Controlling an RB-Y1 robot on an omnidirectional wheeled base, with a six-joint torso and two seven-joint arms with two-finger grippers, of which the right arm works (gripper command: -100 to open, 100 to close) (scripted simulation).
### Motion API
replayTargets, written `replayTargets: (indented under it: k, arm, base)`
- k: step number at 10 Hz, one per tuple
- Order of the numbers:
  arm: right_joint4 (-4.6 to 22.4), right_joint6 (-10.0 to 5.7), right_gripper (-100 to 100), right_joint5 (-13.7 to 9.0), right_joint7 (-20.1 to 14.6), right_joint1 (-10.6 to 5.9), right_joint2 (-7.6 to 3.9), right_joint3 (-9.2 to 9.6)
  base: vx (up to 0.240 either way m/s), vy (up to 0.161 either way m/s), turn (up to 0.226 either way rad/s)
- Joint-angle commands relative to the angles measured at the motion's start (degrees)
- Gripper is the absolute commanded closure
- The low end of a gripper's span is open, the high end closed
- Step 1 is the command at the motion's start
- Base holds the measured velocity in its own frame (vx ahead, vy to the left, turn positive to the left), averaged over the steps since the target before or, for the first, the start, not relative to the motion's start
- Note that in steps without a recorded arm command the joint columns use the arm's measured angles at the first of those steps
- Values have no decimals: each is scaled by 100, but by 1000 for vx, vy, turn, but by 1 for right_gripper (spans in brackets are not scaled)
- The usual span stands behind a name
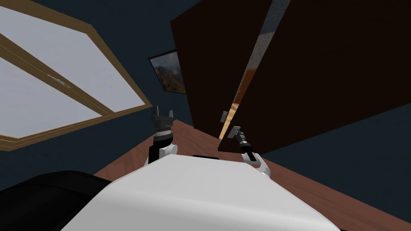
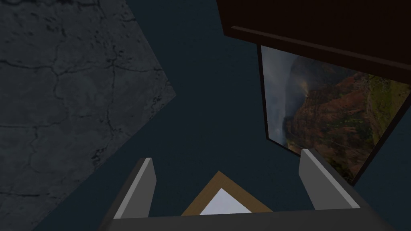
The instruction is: Pull the door open
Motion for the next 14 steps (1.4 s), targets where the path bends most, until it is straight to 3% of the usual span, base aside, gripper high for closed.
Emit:
replayTargets:
  k: [1,3,4,5,6,12,13,14]
  arm:
    - [-72,-76,100,21,-139,87,-118,85]
    - [-134,-177,100,55,-296,183,-248,214]
    - [-123,-129,100,46,-245,159,-216,184]
    - [-144,-314,100,85,-383,302,-336,229]
    - [-152,-360,100,94,-415,334,-366,236]
    - [-258,-987,100,208,-841,768,-776,329]
    - [-243,-914,100,197,-791,731,-737,328]
    - [-198,-1089,100,233,-880,807,-815,341]
  base:
    - [-224,-117,134]
    - [-228,-94,130]
    - [-103,-26,18]
    - [-125,-62,117]
    - [-175,-101,142]
    - [-213,-103,122]
    - [-92,-40,16]
    - [-186,-83,129]
